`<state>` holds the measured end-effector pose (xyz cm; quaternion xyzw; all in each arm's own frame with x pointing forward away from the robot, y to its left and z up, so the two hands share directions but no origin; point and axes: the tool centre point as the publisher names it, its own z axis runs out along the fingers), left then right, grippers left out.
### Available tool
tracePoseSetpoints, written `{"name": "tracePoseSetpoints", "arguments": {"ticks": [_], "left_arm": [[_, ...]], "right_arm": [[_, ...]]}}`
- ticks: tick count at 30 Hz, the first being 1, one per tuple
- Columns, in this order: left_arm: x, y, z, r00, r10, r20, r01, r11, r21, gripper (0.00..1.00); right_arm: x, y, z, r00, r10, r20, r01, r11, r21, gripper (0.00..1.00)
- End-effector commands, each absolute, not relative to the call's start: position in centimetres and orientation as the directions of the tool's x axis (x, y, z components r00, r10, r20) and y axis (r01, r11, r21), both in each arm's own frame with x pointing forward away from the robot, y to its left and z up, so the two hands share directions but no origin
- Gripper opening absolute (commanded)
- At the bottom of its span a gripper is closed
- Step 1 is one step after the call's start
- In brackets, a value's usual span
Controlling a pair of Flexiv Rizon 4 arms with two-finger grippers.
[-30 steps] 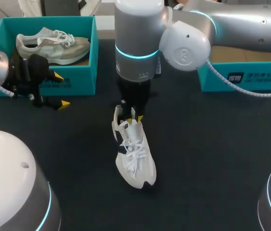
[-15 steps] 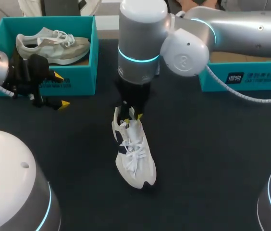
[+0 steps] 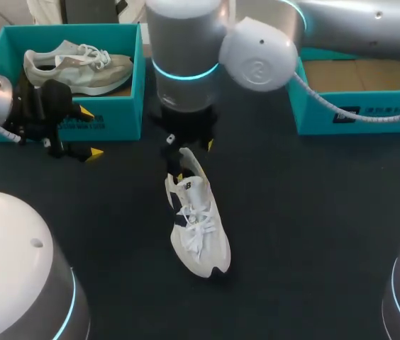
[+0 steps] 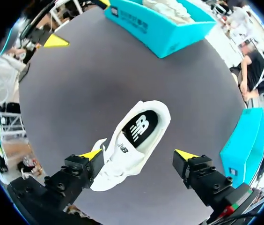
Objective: Take the shoe out of the shoebox, open the shoe tongue, remove and reinsert the insole, then place the shoe into the shoebox
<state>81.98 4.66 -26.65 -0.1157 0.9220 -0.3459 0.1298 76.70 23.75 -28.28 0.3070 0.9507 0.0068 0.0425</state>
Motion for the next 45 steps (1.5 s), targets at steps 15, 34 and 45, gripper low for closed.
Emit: {"name": "tracePoseSetpoints", "arguments": {"ticks": [15, 34, 45], "left_arm": [[81.9, 4.6, -26.6, -0.940, -0.303, -0.159, -0.125, 0.736, -0.665, 1.00], [81.9, 4.6, -26.6, -0.940, -0.303, -0.159, -0.125, 0.736, -0.665, 1.00], [81.9, 4.6, -26.6, -0.940, -0.303, -0.159, -0.125, 0.736, -0.665, 1.00]], "right_arm": [[82.9, 25.5, -29.5, -0.982, -0.040, -0.185, -0.035, 0.999, -0.030, 1.00], [85.7, 25.9, -35.1, -0.971, -0.174, -0.164, -0.174, 0.985, -0.018, 0.84], [86.0, 25.9, -38.0, -0.963, -0.243, -0.114, -0.241, 0.970, -0.033, 0.49]]}}
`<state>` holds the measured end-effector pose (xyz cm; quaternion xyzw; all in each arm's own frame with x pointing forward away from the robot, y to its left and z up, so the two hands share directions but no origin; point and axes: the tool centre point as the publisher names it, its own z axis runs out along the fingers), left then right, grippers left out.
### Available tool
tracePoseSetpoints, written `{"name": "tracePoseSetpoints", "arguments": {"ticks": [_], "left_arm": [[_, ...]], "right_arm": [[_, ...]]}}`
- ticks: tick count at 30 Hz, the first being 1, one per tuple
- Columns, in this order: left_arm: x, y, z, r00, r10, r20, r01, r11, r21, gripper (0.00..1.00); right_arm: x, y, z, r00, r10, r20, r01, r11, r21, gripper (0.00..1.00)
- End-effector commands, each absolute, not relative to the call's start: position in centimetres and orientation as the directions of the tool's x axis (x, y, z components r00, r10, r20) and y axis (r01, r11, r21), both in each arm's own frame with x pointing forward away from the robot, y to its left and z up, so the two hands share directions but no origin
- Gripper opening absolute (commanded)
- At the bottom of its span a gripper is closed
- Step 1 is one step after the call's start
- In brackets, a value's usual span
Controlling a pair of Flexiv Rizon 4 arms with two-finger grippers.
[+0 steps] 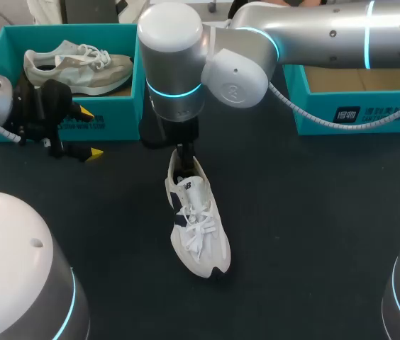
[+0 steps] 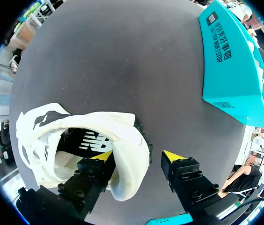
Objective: Take the shoe out of the shoebox, open the shoe tongue, remove and reinsert the insole, then place the shoe into the shoebox
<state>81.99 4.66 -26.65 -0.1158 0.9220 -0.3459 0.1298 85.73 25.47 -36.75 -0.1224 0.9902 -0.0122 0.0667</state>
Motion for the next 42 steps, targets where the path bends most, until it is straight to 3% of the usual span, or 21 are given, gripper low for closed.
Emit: {"name": "tracePoseSetpoints", "arguments": {"ticks": [1, 4, 6, 9, 10, 20, 33, 42], "left_arm": [[81.9, 4.6, -26.6, -0.940, -0.303, -0.159, -0.125, 0.736, -0.665, 1.00], [81.9, 4.6, -26.6, -0.940, -0.303, -0.159, -0.125, 0.736, -0.665, 1.00], [81.9, 4.6, -26.6, -0.940, -0.303, -0.159, -0.125, 0.736, -0.665, 1.00], [81.9, 4.6, -26.6, -0.940, -0.303, -0.159, -0.125, 0.736, -0.665, 1.00], [81.9, 4.6, -26.6, -0.940, -0.303, -0.159, -0.125, 0.736, -0.665, 1.00], [81.9, 4.6, -26.6, -0.940, -0.303, -0.159, -0.125, 0.736, -0.665, 1.00], [81.9, 4.6, -26.6, -0.940, -0.303, -0.159, -0.125, 0.736, -0.665, 1.00], [81.9, 4.6, -26.6, -0.940, -0.303, -0.159, -0.125, 0.736, -0.665, 1.00]], "right_arm": [[86.0, 26.0, -38.4, -0.965, -0.241, -0.103, -0.239, 0.971, -0.027, 0.48], [85.6, 26.2, -39.4, -0.969, -0.235, -0.077, -0.234, 0.972, -0.023, 0.45], [85.4, 26.2, -39.7, -0.972, -0.227, -0.063, -0.225, 0.974, -0.032, 0.37], [85.2, 26.0, -39.7, -0.977, -0.205, -0.051, -0.202, 0.978, -0.051, 0.04], [85.2, 25.9, -39.7, -0.979, -0.200, -0.050, -0.197, 0.979, -0.056, 0.00], [84.8, 24.5, -36.2, -0.993, -0.108, -0.053, -0.101, 0.987, -0.128, 0.00], [83.8, 23.8, -22.5, -0.994, -0.101, -0.045, -0.096, 0.990, -0.101, 0.00], [83.8, 24.5, -15.6, -0.982, -0.156, -0.107, -0.151, 0.987, -0.056, 0.00]]}}
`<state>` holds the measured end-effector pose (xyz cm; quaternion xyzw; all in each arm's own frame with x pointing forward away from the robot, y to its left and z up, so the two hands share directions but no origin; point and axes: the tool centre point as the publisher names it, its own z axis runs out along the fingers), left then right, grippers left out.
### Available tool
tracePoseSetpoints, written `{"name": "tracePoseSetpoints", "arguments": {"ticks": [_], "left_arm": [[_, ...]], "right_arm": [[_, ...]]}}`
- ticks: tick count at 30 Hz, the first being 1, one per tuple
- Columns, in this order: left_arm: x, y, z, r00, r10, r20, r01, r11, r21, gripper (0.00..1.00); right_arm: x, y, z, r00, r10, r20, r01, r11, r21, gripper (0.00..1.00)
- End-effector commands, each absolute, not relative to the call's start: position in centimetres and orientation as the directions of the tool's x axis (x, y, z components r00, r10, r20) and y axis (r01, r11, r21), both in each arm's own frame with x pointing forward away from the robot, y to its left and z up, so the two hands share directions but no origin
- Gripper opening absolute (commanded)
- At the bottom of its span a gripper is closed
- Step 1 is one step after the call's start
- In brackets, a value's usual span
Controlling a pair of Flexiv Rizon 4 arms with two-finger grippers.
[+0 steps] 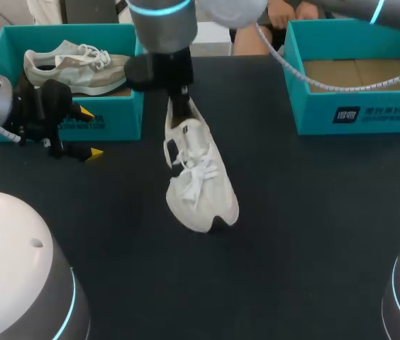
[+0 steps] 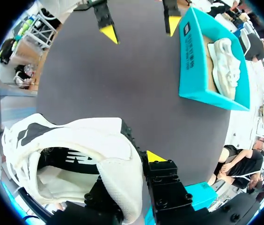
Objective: Take the shoe out of the shoebox, open the shoe tongue, remove and reinsert the insole, then place the shoe into the shoebox
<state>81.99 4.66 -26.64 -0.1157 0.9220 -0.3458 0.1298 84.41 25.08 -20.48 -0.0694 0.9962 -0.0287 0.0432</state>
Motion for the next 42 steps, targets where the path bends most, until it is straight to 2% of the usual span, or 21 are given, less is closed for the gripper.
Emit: {"name": "tracePoseSetpoints", "arguments": {"ticks": [1, 4, 6, 22, 32, 42], "left_arm": [[81.9, 4.6, -26.6, -0.940, -0.303, -0.159, -0.125, 0.736, -0.665, 1.00], [81.9, 4.6, -26.6, -0.940, -0.303, -0.159, -0.125, 0.736, -0.665, 1.00], [81.9, 4.6, -26.6, -0.940, -0.303, -0.159, -0.125, 0.736, -0.665, 1.00], [81.9, 4.6, -26.6, -0.940, -0.303, -0.159, -0.125, 0.736, -0.665, 1.00], [81.9, 4.6, -26.6, -0.940, -0.303, -0.159, -0.125, 0.736, -0.665, 1.00], [81.9, 4.6, -26.6, -0.940, -0.303, -0.159, -0.125, 0.736, -0.665, 1.00]], "right_arm": [[83.9, 24.6, -15.1, -0.979, -0.171, -0.115, -0.166, 0.985, -0.053, 0.00], [84.3, 24.7, -13.5, -0.971, -0.204, -0.122, -0.199, 0.978, -0.058, 0.00], [84.5, 24.7, -12.7, -0.974, -0.182, -0.136, -0.173, 0.982, -0.074, 0.00], [84.5, 24.7, -12.7, -0.974, -0.182, -0.136, -0.173, 0.982, -0.074, 0.00], [89.6, 15.1, -11.2, -0.964, -0.236, -0.119, -0.227, 0.970, -0.082, 0.00], [93.4, 4.3, -10.5, -0.974, -0.191, -0.119, -0.180, 0.979, -0.097, 0.00]]}}
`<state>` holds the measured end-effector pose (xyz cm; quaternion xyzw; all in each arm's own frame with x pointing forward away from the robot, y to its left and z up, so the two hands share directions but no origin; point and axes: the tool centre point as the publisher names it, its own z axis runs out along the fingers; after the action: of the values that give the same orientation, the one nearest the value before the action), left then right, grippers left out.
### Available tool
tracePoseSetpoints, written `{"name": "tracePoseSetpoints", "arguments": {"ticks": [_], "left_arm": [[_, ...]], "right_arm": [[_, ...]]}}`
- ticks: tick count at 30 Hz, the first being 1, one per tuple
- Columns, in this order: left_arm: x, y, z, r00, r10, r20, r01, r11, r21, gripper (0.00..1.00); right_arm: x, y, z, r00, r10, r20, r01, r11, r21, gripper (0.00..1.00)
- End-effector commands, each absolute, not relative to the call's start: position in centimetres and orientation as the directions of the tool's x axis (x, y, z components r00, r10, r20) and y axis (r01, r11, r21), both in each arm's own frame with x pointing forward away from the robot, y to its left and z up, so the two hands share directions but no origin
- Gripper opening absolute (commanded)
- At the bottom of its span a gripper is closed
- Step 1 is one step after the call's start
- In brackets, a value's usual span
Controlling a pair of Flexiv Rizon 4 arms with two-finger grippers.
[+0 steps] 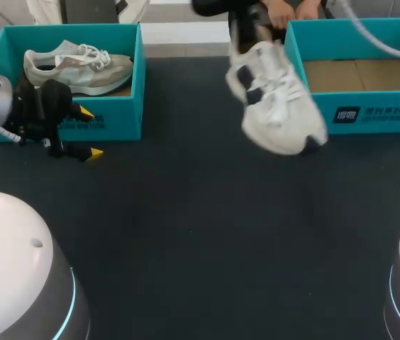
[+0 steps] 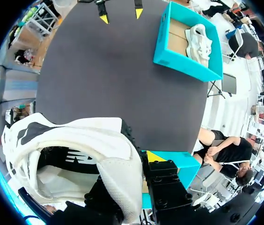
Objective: Take the shoe out of the shoebox, open the shoe tongue, remove and reinsert the insole, then place the shoe into the shoebox
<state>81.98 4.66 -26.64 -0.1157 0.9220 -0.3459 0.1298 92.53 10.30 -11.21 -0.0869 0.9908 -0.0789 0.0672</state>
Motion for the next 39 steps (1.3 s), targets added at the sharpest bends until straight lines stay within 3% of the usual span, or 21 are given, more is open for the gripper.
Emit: {"name": "tracePoseSetpoints", "arguments": {"ticks": [1, 4, 20, 32, 39], "left_arm": [[81.9, 4.6, -26.6, -0.940, -0.303, -0.159, -0.125, 0.736, -0.665, 1.00], [81.9, 4.6, -26.6, -0.940, -0.303, -0.159, -0.125, 0.736, -0.665, 1.00], [81.9, 4.6, -26.6, -0.940, -0.303, -0.159, -0.125, 0.736, -0.665, 1.00], [81.9, 4.6, -26.6, -0.940, -0.303, -0.159, -0.125, 0.736, -0.665, 1.00], [81.9, 4.6, -26.6, -0.940, -0.303, -0.159, -0.125, 0.736, -0.665, 1.00]], "right_arm": [[93.5, 3.5, -10.4, -0.974, -0.192, -0.122, -0.182, 0.979, -0.088, 0.00], [93.6, 1.7, -10.7, -0.985, -0.141, -0.096, -0.130, 0.985, -0.114, 0.00], [93.6, 1.7, -10.7, -0.985, -0.141, -0.096, -0.130, 0.985, -0.114, 0.00], [97.5, -9.7, -11.4, -0.988, -0.142, -0.063, -0.136, 0.986, -0.092, 0.00], [100.7, -16.2, -12.0, -0.991, -0.126, -0.047, -0.117, 0.981, -0.158, 0.00]]}}
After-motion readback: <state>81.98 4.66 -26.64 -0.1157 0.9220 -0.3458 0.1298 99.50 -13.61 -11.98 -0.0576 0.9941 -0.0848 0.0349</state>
